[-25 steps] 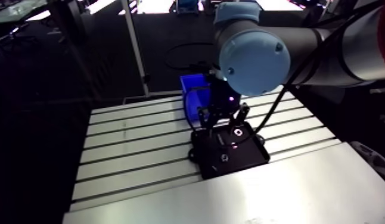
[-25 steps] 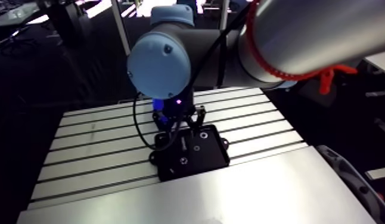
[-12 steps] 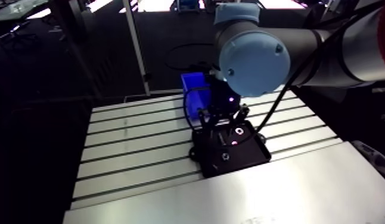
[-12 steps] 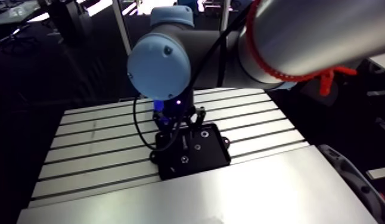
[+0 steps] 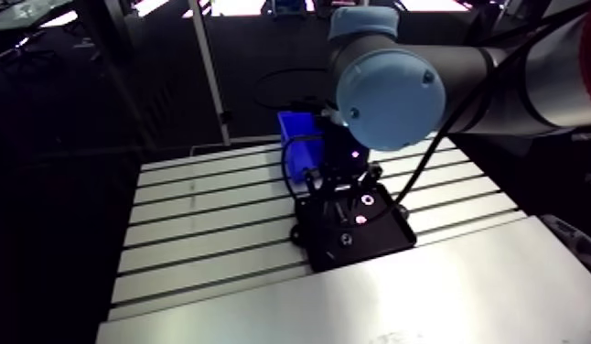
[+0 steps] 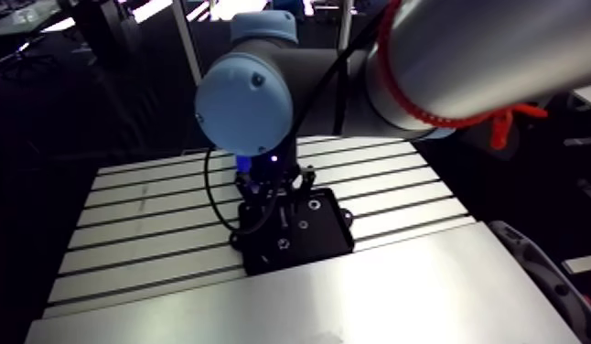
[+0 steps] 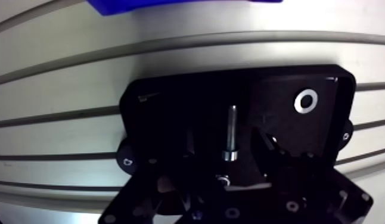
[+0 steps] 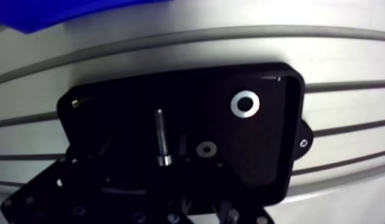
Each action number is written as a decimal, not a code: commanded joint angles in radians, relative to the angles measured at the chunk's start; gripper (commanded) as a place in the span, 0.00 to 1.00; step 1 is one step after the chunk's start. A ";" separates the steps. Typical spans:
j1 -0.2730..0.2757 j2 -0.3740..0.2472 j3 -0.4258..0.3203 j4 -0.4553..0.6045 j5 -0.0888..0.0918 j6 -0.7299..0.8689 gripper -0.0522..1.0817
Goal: Pick up the M10 bolt from the tray and put it into the blue bin.
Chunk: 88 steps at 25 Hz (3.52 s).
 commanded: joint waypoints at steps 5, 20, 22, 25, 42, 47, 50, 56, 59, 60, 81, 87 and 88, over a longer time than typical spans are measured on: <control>-0.004 0.012 0.001 -0.020 -0.020 -0.005 0.43; -0.004 0.012 0.010 -0.021 -0.020 -0.007 0.52; -0.004 0.012 0.010 -0.021 -0.022 -0.007 0.54; -0.004 0.012 0.009 -0.021 -0.022 -0.005 0.57; -0.003 0.016 0.014 -0.027 -0.022 -0.005 0.65; -0.003 0.016 0.015 -0.027 -0.022 -0.005 0.68; -0.004 0.021 0.018 -0.027 -0.022 -0.005 0.70; -0.004 0.021 0.018 -0.027 -0.020 -0.010 0.77; -0.006 0.019 0.012 -0.029 -0.020 -0.013 0.82; -0.006 0.016 0.009 -0.029 -0.020 -0.015 0.84; -0.006 -0.180 -0.089 0.232 -0.048 -0.015 0.94; -0.008 -0.225 -0.114 0.269 -0.046 -0.054 0.94; -0.006 -0.231 -0.117 0.279 -0.048 -0.065 0.94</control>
